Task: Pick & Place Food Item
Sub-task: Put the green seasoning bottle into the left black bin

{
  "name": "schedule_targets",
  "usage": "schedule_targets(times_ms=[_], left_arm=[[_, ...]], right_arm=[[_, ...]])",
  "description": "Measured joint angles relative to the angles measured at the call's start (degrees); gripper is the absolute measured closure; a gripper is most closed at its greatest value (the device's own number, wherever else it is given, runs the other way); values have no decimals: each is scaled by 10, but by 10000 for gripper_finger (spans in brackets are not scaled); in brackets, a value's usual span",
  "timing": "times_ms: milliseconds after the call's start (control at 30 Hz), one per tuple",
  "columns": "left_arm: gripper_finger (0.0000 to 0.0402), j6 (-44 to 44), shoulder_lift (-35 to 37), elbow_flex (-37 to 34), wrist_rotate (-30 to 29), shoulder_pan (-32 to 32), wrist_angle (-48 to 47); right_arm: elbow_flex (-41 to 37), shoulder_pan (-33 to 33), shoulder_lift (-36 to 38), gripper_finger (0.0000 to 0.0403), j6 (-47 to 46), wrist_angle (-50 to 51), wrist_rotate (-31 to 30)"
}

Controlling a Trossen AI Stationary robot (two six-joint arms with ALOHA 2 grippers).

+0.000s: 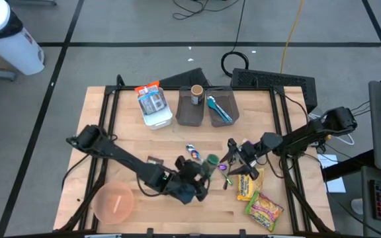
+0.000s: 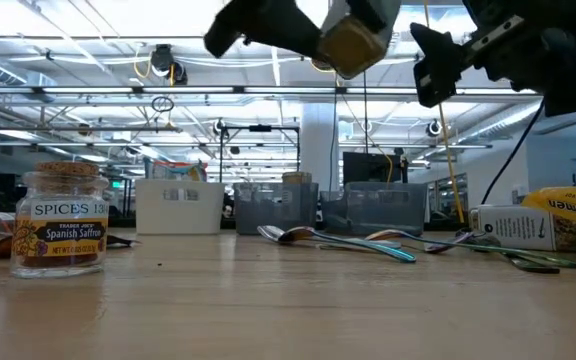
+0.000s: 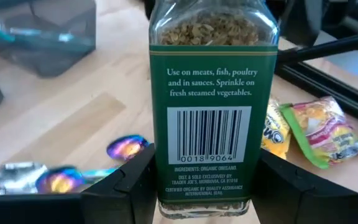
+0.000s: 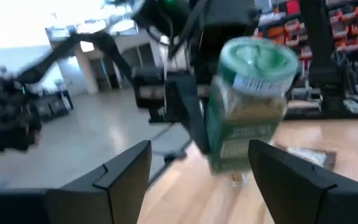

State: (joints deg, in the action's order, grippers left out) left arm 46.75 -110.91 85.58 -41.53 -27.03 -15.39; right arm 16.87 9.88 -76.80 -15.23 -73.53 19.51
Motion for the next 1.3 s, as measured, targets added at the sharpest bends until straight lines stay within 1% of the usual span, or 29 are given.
schedule_targets(times_ms=[67, 133, 267, 367, 500, 667, 800, 933, 1067, 1133, 1300], left_arm=[[196, -38, -3, 0, 0, 2, 35], [196, -67, -3, 0, 6, 4, 49], [196, -104, -3, 0, 41, 13, 60], [196, -123, -3, 0, 71, 20, 63], [196, -146, -3, 0, 109, 30, 66], [196, -152, -3, 0, 154, 44, 58], [196, -156, -3, 0, 195, 55, 48], [196, -153, -3, 0, 256, 65, 29], [196, -147, -4, 0, 277, 73, -19], [196, -147, -4, 0, 293, 79, -25], [196, -147, -4, 0, 368, 101, -48]], right_arm=[[0, 0, -11, 140, -14, -22, 0], [0, 5, -29, 140, -21, -50, -12], [2, 19, -59, 140, -26, -112, -59], [8, 26, -79, 140, -35, -151, -64], [28, 35, -95, 140, -36, -161, -91], [50, 53, -103, 140, -22, -159, -109], [60, 60, -103, 140, -16, -120, -107], [60, 60, -100, 140, -19, -37, -104], [60, 59, -89, 140, -15, 37, -119], [60, 58, -84, 140, -14, 55, -131], [61, 58, -64, 140, -3, 103, -135]])
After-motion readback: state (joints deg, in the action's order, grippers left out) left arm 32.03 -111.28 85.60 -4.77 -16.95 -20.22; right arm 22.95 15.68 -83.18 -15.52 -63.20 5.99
